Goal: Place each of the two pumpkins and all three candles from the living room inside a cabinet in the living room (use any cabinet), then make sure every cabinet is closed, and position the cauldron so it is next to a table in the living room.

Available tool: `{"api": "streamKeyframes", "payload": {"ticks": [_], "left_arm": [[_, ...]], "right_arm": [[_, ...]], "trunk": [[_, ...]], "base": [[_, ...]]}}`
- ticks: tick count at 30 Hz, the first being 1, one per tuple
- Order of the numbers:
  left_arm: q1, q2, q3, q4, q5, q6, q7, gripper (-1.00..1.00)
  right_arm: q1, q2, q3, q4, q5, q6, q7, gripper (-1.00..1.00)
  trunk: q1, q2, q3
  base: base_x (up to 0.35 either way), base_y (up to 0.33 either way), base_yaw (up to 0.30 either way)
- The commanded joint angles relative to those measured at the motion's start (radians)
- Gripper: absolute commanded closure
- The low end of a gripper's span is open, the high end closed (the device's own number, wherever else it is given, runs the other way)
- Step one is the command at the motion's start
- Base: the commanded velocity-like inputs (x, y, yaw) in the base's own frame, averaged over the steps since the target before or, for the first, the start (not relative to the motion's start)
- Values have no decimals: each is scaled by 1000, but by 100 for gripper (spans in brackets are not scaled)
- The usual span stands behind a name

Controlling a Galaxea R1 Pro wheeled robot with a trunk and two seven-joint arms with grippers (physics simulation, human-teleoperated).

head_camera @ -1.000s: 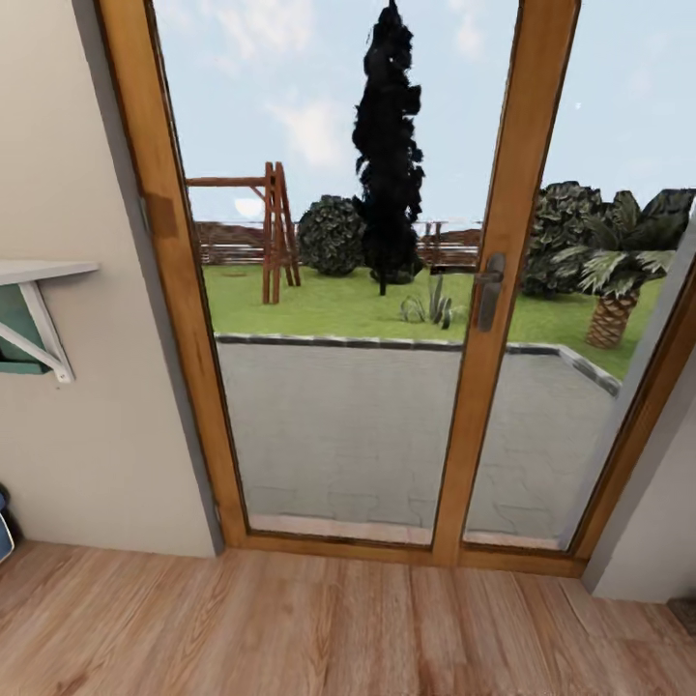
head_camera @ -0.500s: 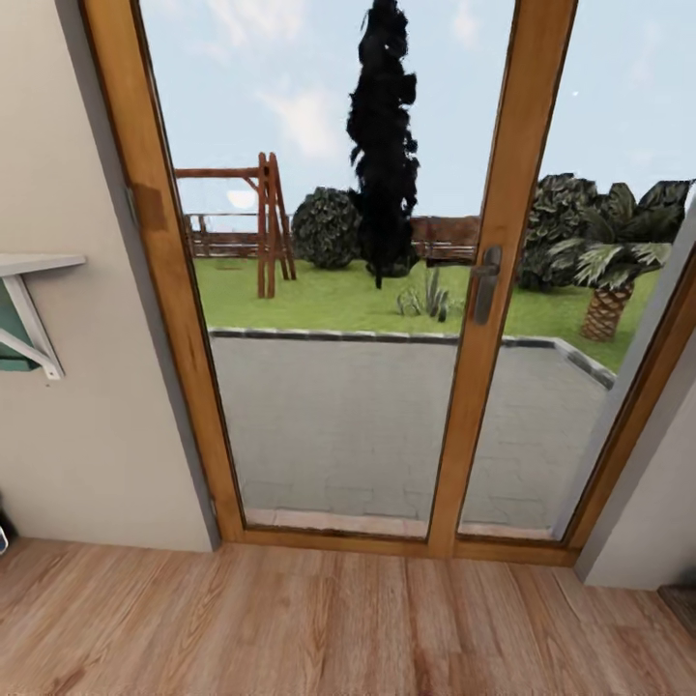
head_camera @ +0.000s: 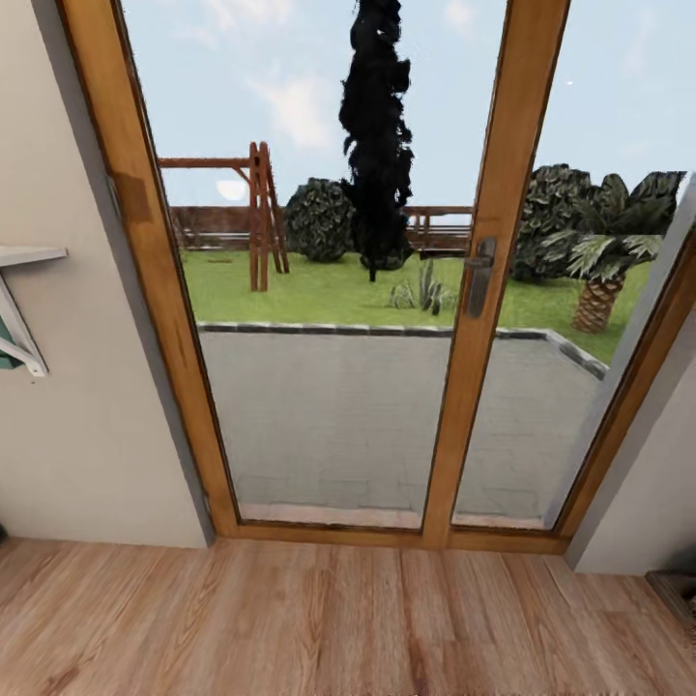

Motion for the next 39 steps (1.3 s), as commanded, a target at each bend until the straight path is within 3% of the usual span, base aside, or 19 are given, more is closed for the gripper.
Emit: {"api": "streamKeyframes", "payload": {"ticks": [1,28,39], "left_arm": [[0,0,0,0,0,0,0,-100],[0,1,0,0,0,0,0,-100],[0,25,0,-19,-11,-14,9,-100]], "right_arm": [[0,0,0,0,0,0,0,-100],[0,0,0,0,0,0,0,-100],[0,0,0,-1,2,-1,0,-100]], "trunk": [[0,0,-1],[0,0,-30],[0,0,-41]], "base": [[0,0,-209],[0,0,-223],[0,0,-225]]}}
